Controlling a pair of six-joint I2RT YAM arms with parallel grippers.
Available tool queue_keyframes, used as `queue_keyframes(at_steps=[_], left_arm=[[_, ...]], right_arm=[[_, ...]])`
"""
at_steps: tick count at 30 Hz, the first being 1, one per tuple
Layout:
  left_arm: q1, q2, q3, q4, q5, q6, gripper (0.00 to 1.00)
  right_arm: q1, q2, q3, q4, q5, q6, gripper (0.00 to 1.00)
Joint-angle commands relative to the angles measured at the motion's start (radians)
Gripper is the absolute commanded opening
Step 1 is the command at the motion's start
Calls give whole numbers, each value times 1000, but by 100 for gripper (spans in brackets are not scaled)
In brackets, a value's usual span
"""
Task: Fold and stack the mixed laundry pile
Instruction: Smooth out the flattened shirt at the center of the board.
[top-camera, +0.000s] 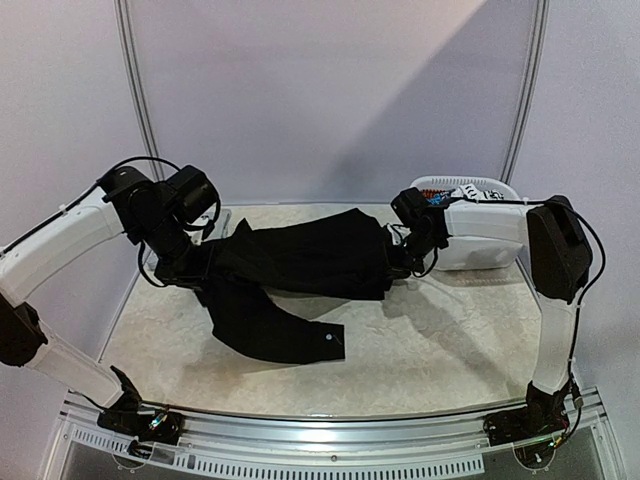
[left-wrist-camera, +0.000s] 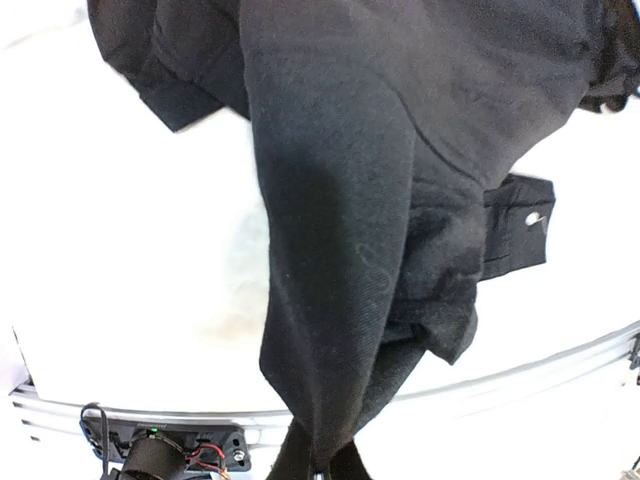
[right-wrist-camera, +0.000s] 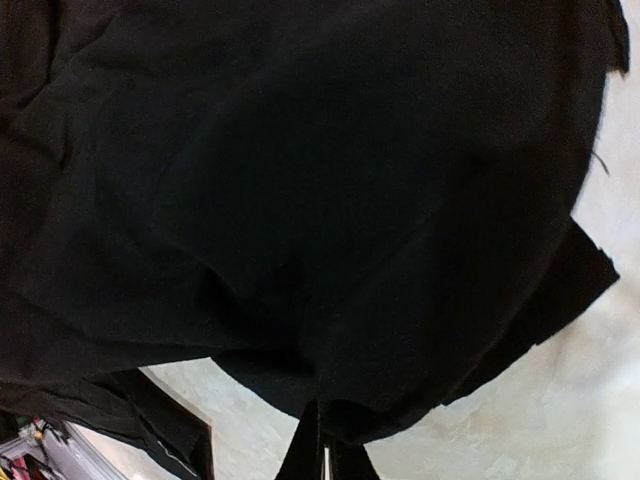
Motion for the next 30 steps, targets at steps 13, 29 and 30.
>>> queue_keyframes(at_steps=[13, 29, 30], left_arm=[[88, 26, 208, -342, -15, 67, 0], [-16, 5, 3, -408, 276, 51, 0], [-33, 5, -24, -405, 294, 46, 1]], right_arm=[[-10, -255, 9, -509, 231, -163, 0], [14, -274, -91, -670, 67, -207, 2], [24, -277, -103, -667, 51, -209, 2]])
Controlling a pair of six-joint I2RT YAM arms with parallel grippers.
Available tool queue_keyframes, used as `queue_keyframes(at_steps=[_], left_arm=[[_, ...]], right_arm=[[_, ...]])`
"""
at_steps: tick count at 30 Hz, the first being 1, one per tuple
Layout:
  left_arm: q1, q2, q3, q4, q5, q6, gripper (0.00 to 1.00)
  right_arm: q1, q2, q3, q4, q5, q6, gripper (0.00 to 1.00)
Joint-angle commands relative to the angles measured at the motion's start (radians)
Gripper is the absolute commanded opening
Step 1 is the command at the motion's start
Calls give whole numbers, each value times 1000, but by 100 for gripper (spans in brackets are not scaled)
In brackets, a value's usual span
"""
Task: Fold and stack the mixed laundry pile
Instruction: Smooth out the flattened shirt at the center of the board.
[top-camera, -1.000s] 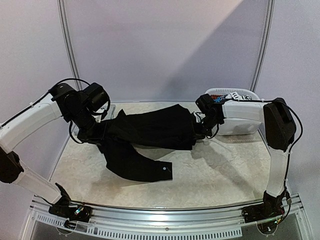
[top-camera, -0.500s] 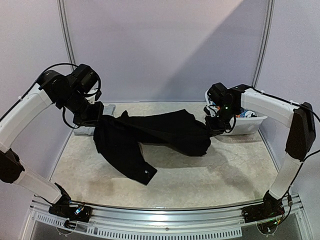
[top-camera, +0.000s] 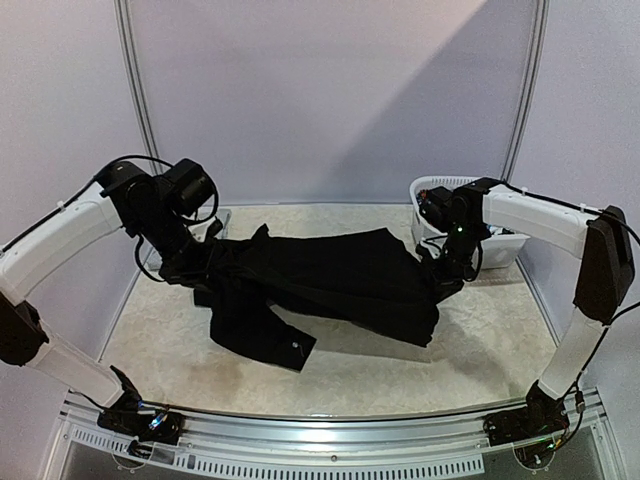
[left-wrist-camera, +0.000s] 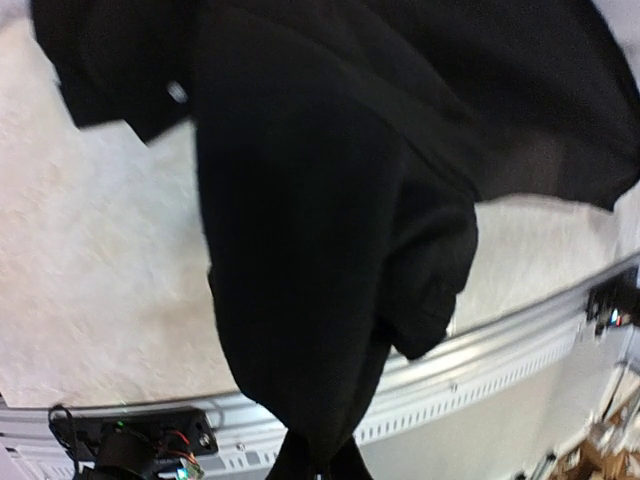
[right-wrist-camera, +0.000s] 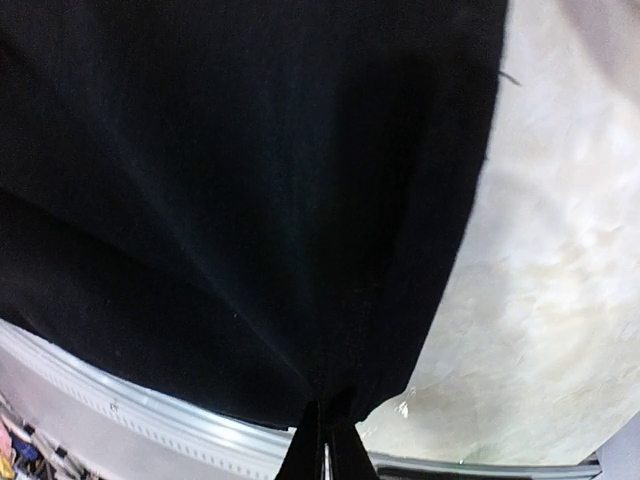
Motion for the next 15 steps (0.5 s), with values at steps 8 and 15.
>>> queue_keyframes(at_steps=[8, 15], left_arm=[[-142, 65, -29, -399, 110, -9, 60], [-116, 102, 126, -438, -136, 16, 94]], right_arm=[[41, -4, -63, -54, -70, 2, 48], [40, 17, 128, -88, 9, 15, 55]])
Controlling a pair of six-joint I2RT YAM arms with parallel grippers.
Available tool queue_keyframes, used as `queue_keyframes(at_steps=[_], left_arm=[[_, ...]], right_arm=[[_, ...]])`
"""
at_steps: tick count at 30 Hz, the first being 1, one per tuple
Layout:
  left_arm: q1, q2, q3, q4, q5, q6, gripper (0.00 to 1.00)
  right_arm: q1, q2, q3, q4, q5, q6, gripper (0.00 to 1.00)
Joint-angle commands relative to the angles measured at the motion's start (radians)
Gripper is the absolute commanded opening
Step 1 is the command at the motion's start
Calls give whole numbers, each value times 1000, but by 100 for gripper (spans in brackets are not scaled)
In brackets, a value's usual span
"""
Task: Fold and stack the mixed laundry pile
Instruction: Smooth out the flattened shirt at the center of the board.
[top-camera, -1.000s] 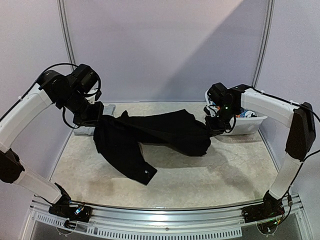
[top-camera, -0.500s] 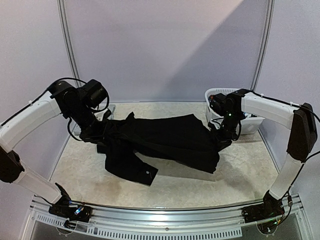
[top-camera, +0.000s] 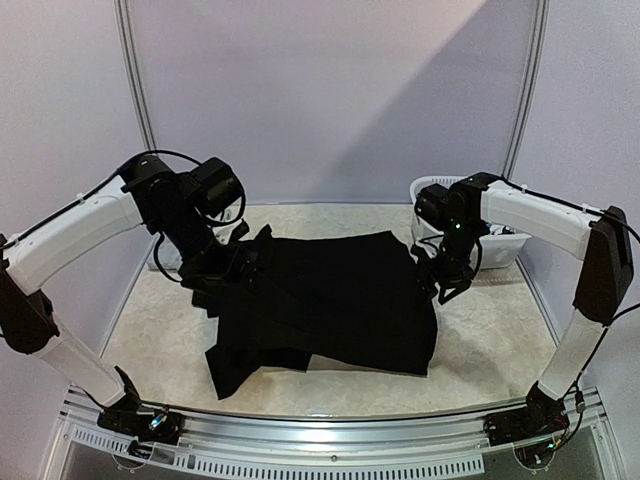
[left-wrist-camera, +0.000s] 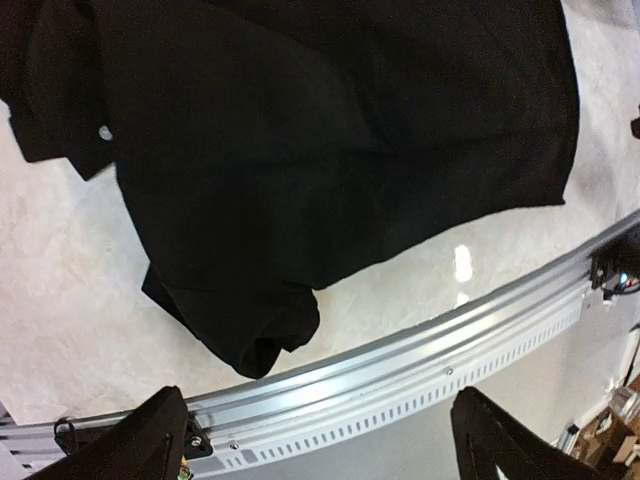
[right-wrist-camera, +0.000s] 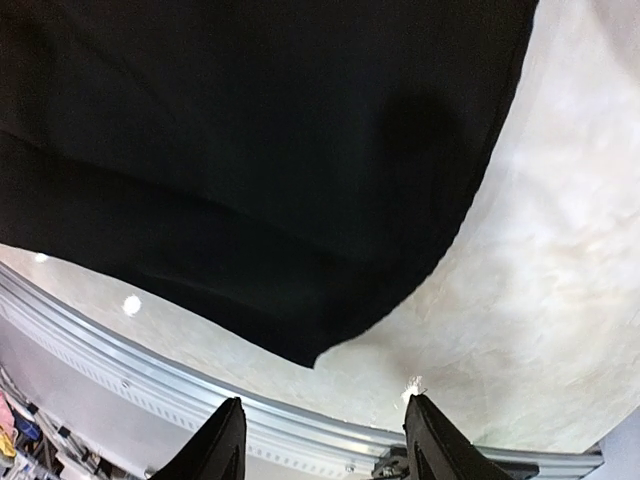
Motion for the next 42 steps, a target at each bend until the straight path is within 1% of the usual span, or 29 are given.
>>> queue_keyframes(at_steps=[1, 3, 5, 7, 9, 10, 12, 14, 16, 18, 21, 24, 30, 33, 37, 42], left_arm=[[38, -7, 37, -411, -187, 13, 95], [108, -39, -8, -361, -194, 19, 94], [191, -86, -70, -285, -171, 28, 90], [248, -132, -156, -190, -150, 28, 86], [298, -170, -235, -93, -103, 7, 78], [328, -196, -309, -7, -66, -20, 71], [379, -232, -425, 129, -3, -66, 63], [423, -256, -527, 264, 39, -106, 59], [446, -244, -574, 348, 34, -116, 58], [460, -194, -586, 385, -9, -88, 58], [470, -99, -595, 468, -15, -33, 58], [475, 2, -566, 500, -38, 10, 57], [503, 168, -510, 567, -50, 50, 49], [504, 228, -492, 615, -34, 70, 47], [504, 290, -450, 606, -45, 83, 43], [504, 339, -436, 612, -63, 92, 38]], right_arm=[[0, 21, 112, -1, 51, 13, 55], [0, 22, 121, 38, 27, 16, 55], [2, 18, 117, 92, 4, 27, 54], [4, 18, 108, 138, -14, 44, 52], [10, 19, 104, 182, -28, 57, 50], [12, 21, 103, 199, -37, 61, 49], [17, 27, 98, 235, -47, 71, 48], [21, 35, 96, 252, -52, 80, 47], [23, 42, 90, 261, -54, 82, 46], [24, 48, 82, 267, -59, 80, 46], [23, 64, 88, 258, -63, 63, 46], [23, 80, 108, 228, -55, 44, 46], [24, 83, 118, 196, -38, 21, 46], [23, 77, 112, 195, -38, 22, 46], [23, 75, 110, 189, -32, 25, 46], [23, 70, 110, 182, -17, 25, 46]])
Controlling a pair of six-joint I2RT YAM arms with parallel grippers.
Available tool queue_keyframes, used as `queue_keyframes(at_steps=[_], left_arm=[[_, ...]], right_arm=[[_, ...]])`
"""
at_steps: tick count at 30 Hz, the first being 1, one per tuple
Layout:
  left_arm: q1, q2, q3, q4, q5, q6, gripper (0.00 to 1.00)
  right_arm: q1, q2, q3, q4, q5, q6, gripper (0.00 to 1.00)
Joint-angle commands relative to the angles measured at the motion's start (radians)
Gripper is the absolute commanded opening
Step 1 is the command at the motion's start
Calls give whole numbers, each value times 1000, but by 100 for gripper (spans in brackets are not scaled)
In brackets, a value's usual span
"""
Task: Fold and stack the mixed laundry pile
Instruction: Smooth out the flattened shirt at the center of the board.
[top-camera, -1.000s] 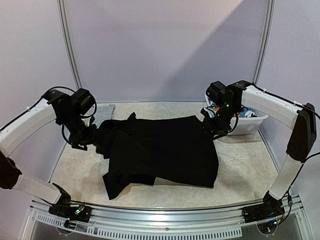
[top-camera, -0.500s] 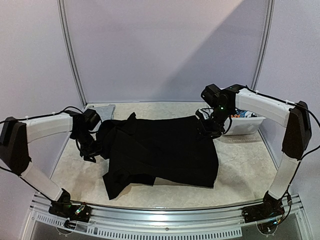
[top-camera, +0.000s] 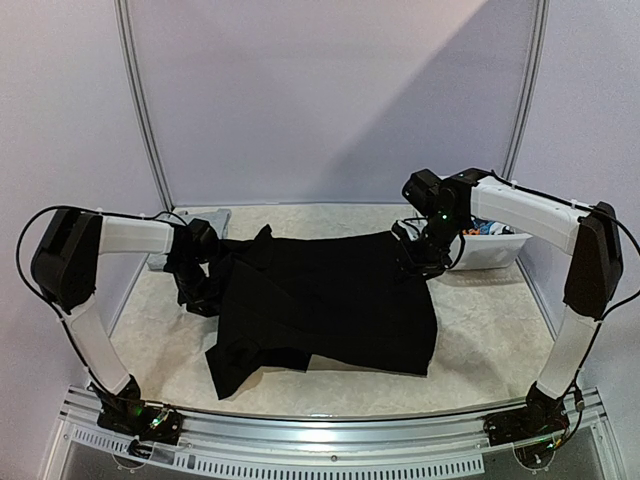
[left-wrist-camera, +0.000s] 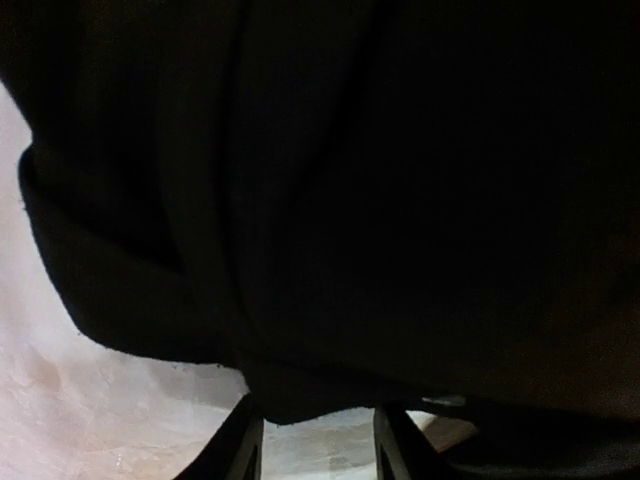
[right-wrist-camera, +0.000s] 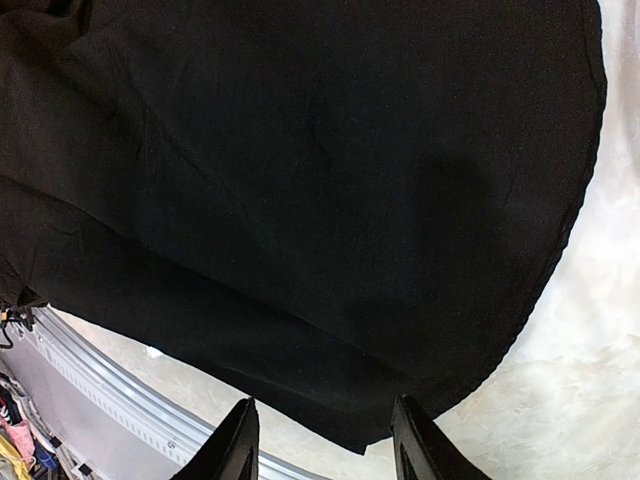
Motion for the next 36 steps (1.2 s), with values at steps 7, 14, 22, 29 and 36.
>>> queue_keyframes(at_steps=[7, 14, 22, 29, 36], left_arm=[[10, 65, 38, 36, -39, 33, 4], [9, -113, 63, -76, -94, 75, 0], [14, -380, 283, -356, -286, 160, 0], [21, -464, 547, -483, -355, 194, 0], [21, -379, 707, -426, -200, 219, 0]], right_arm=[[5, 13, 20, -27, 26, -11, 46], [6, 29, 56, -34, 26, -13, 45], [5, 46, 114, -32, 22, -16, 45], [6, 60, 137, -26, 31, -27, 45], [5, 46, 119, -11, 41, -19, 46]])
